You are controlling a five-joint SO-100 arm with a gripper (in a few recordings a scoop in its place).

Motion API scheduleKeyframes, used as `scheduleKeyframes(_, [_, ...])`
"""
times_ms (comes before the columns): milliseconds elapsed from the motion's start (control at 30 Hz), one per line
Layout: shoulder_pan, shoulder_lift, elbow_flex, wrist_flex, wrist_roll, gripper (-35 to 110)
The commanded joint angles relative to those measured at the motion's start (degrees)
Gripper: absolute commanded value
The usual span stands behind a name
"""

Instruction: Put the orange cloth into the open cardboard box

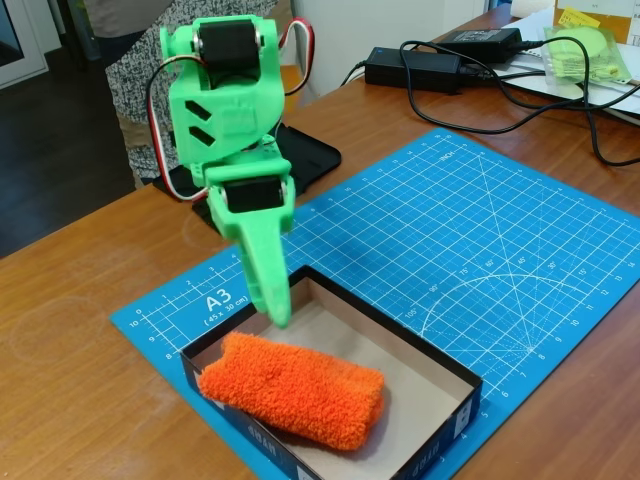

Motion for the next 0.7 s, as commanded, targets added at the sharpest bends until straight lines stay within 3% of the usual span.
scheduleKeyframes(0, [0.9, 12.3, 5.4, 1.4, -1.0, 56])
scheduleKeyframes(200, [-6.6, 48.5, 37.2, 0.4, 1.0, 54])
scheduleKeyframes(467, [-32.2, 94.9, 71.5, 0.9, 6.9, 51])
scheduleKeyframes(567, [-32.1, 109.9, 91.5, -6.2, 5.4, 47])
scheduleKeyframes(600, [-30.7, 115.4, 98.7, -10.1, 4.3, 44])
scheduleKeyframes(667, [-29.3, 127.8, 114.4, -16.4, 3.1, 20])
